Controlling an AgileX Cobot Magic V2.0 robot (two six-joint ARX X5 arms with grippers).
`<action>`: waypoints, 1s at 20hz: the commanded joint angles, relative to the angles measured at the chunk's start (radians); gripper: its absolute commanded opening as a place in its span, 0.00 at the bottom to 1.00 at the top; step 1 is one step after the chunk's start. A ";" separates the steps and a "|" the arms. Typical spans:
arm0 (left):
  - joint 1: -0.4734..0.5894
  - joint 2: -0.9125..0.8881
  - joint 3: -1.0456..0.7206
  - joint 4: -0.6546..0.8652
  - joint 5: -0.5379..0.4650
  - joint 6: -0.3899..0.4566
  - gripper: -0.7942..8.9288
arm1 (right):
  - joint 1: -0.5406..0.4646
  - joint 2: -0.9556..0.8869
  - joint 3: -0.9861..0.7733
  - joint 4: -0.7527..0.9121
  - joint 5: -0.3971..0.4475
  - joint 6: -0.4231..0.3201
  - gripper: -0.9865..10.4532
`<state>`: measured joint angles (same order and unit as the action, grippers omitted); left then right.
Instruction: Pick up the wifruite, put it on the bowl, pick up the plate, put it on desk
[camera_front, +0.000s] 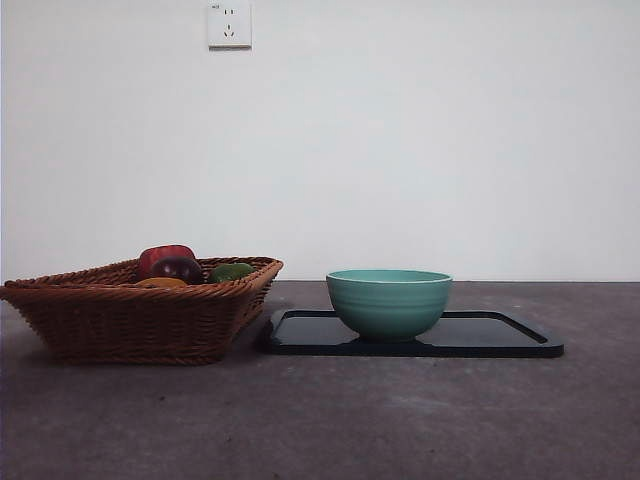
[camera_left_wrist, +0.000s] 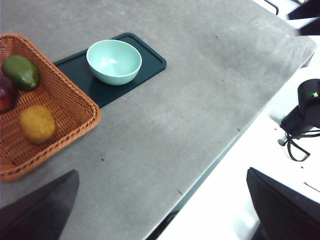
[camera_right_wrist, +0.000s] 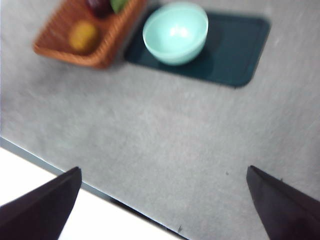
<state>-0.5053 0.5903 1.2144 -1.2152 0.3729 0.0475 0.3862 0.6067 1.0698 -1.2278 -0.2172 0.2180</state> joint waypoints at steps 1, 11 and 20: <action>-0.006 -0.002 0.011 0.030 0.005 0.019 0.66 | 0.005 0.129 0.008 0.047 -0.019 0.014 0.62; -0.006 -0.016 0.011 0.034 0.005 0.019 0.66 | 0.005 0.771 0.200 0.209 0.018 -0.044 0.62; -0.006 -0.016 0.013 0.034 0.006 0.019 0.66 | 0.002 1.224 0.564 0.201 0.091 -0.076 0.62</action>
<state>-0.5053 0.5735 1.2144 -1.1927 0.3729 0.0551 0.3851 1.8076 1.6142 -1.0252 -0.1295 0.1555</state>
